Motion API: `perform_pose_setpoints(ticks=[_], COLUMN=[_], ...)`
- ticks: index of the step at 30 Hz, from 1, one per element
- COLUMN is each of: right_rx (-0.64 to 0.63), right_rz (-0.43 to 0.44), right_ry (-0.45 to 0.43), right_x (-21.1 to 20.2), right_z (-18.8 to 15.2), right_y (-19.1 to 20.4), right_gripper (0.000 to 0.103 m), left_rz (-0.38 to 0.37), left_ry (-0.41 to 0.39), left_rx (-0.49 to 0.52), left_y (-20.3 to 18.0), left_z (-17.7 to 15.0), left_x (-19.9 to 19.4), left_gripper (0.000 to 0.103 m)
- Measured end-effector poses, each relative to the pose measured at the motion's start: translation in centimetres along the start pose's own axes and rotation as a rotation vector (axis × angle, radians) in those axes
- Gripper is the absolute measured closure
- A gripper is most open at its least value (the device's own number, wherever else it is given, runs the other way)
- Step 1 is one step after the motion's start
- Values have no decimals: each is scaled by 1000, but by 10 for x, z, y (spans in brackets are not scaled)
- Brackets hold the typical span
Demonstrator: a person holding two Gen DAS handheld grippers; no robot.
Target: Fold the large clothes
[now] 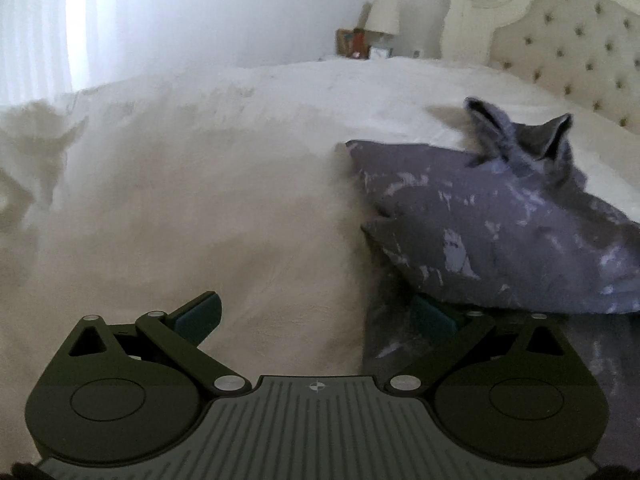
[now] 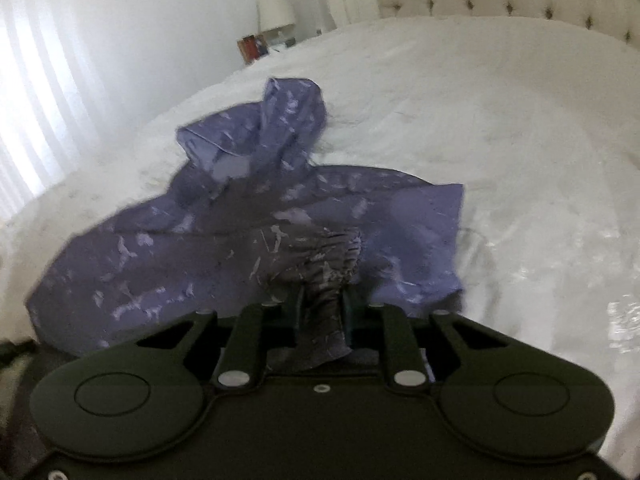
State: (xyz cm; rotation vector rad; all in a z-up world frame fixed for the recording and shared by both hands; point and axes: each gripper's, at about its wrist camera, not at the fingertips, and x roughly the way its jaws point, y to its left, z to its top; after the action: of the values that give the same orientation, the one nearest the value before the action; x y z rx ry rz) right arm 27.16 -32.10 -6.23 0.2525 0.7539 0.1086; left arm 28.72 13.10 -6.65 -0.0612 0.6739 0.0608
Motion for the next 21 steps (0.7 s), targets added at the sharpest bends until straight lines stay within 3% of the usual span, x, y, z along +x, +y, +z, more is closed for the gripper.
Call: perform_pose_setpoints(ticks=[3,5,6,7,9,11,13,15,19,21], right_rx=[17,12,23,33,34,11,-13,-30,-84,-117], right_rz=[-5,-8,-4,-2,1,3,2,-6,-60,-60], right_ry=[66,58,52,41,-3,-43,-73,-95,-98,-73], right_x=[14,16,13,9,-3,-14,-21,-25,-15,2], right_z=[-7,-11,-11,-10,-6,3,15,28,53,65], right_y=[-7,-8,-8,-8,-5,-1,6,12,26,33], right_gripper=[66,62,52,40,31,30,14,4,1,1], left_rz=[-13,-31,-42,-54,-76,-105,-137,-148,-156,-172], left_ry=[-5,-19,-27,-36,-44,-47,-52,-51,-52,-49], left_rx=[27,55,74,93,128,153,158,151,157,175], left_y=[-9,-18,-23,-28,-39,-49,-59,-70,-91,-101], left_z=[10,19,24,29,39,50,64,74,94,102], left_x=[-7,-14,-18,-21,-23,-23,-18,-12,12,29], left_gripper=[1,1,1,1,1,1,1,1,4,13])
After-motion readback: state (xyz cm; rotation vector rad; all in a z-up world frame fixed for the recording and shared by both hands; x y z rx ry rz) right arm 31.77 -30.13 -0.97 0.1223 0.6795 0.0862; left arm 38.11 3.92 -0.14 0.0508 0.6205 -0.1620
